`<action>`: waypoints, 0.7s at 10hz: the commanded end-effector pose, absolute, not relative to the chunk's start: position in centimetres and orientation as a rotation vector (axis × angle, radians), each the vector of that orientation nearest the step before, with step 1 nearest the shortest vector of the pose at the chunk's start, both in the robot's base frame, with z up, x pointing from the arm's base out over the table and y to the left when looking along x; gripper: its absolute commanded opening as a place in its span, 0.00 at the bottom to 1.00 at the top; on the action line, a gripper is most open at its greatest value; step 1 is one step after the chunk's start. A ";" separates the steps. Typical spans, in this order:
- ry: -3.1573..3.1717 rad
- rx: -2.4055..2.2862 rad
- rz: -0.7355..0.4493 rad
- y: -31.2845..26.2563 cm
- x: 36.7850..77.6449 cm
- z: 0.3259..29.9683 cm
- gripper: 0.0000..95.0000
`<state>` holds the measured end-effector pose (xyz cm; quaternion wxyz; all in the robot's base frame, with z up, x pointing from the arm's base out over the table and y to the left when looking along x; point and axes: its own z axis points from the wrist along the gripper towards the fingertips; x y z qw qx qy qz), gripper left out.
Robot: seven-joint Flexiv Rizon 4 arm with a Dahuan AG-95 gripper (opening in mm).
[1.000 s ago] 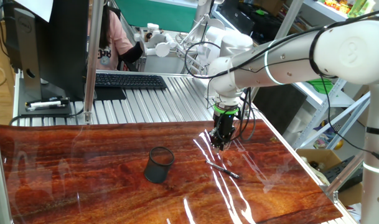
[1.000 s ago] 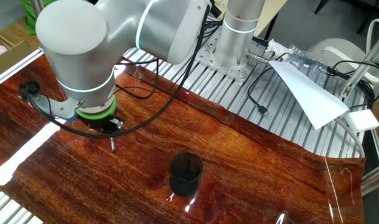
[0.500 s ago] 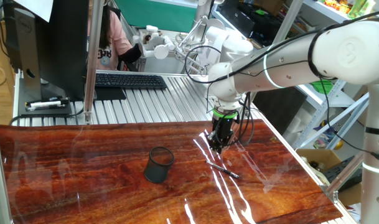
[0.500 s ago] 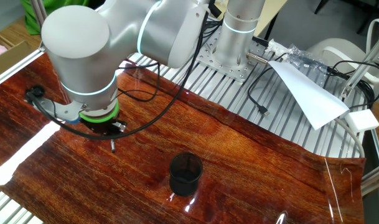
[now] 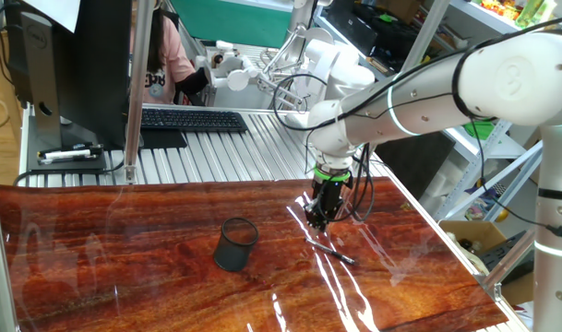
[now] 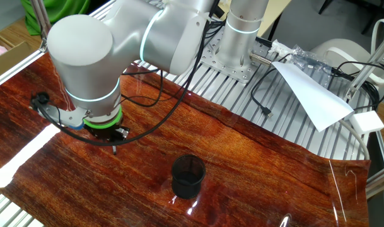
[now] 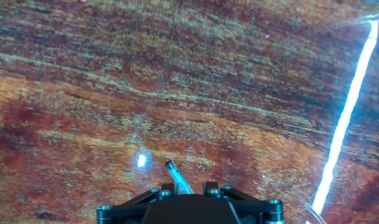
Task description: Put the pen into the pen holder
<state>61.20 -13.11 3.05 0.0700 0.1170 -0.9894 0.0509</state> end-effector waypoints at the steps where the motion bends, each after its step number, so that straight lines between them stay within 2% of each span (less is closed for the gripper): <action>1: -2.985 0.354 0.158 -13.1 61.3 2.4 0.40; 4: -2.987 0.354 0.162 -12.8 61.0 2.0 0.40; 5: -2.989 0.355 0.164 -12.6 60.9 1.9 0.20; 7: -2.992 0.355 0.165 -12.4 60.7 1.5 0.20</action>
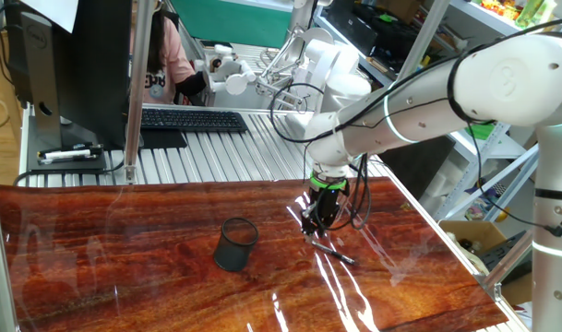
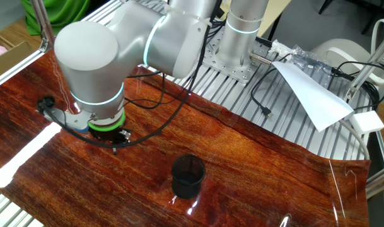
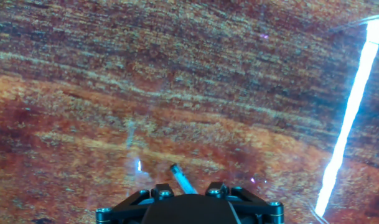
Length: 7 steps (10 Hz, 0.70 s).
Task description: Put the pen into the pen holder
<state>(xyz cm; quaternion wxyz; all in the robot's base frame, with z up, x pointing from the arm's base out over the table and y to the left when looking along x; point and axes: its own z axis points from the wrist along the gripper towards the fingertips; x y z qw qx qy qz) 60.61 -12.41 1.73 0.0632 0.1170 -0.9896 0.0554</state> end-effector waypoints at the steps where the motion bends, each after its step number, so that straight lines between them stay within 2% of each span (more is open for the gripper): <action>1: -2.996 0.356 0.166 -12.5 60.7 1.2 0.20; 2: -3.007 0.358 0.168 -12.6 60.7 0.8 0.20; 3: -3.014 0.360 0.170 -12.6 60.7 0.6 0.40; 6: -3.020 0.361 0.175 -12.5 60.7 0.6 0.40; 7: -3.019 0.361 0.175 -12.5 60.7 0.6 0.20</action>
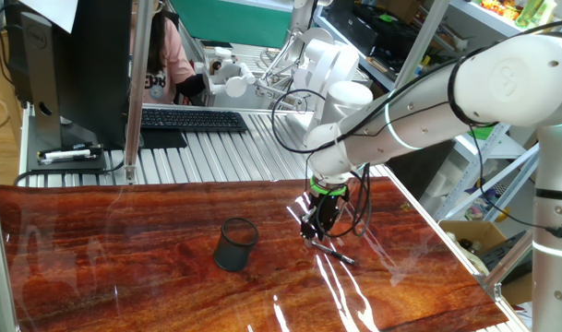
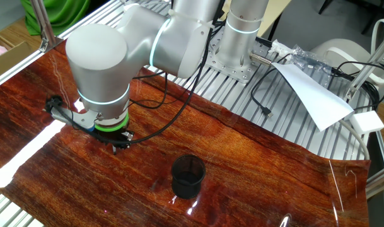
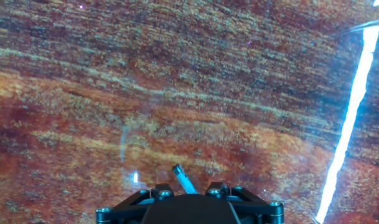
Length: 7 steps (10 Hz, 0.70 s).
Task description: Put the pen into the pen holder
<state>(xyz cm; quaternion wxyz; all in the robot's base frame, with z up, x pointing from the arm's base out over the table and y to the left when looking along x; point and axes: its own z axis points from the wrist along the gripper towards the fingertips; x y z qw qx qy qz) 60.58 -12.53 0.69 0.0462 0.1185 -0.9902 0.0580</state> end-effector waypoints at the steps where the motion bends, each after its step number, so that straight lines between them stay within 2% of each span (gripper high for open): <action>1: -3.017 0.360 0.177 -12.5 60.7 0.6 0.20; 7: -2.964 0.348 0.181 -12.6 60.7 0.5 0.20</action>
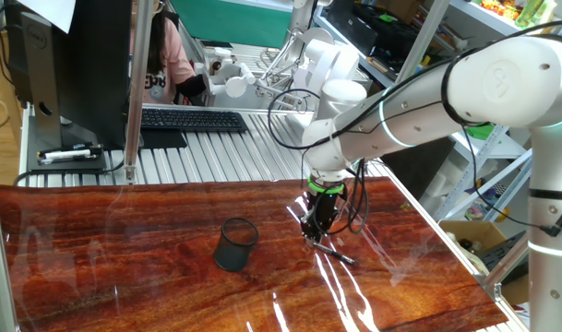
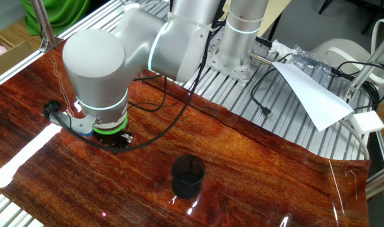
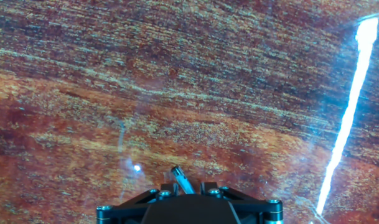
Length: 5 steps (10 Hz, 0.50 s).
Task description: Put the pen into the pen holder
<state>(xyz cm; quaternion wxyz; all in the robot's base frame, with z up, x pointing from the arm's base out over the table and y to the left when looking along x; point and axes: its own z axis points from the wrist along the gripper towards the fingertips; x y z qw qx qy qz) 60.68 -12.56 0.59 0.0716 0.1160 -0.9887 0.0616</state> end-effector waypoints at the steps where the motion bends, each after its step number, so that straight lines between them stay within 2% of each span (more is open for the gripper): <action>1: -2.961 0.347 0.180 -12.6 60.7 0.5 0.20; 3: -2.959 0.347 0.179 -12.6 60.7 0.5 0.20; 4: -2.959 0.347 0.178 -12.6 60.7 0.5 0.00; 5: -2.960 0.347 0.178 -12.6 60.7 0.5 0.00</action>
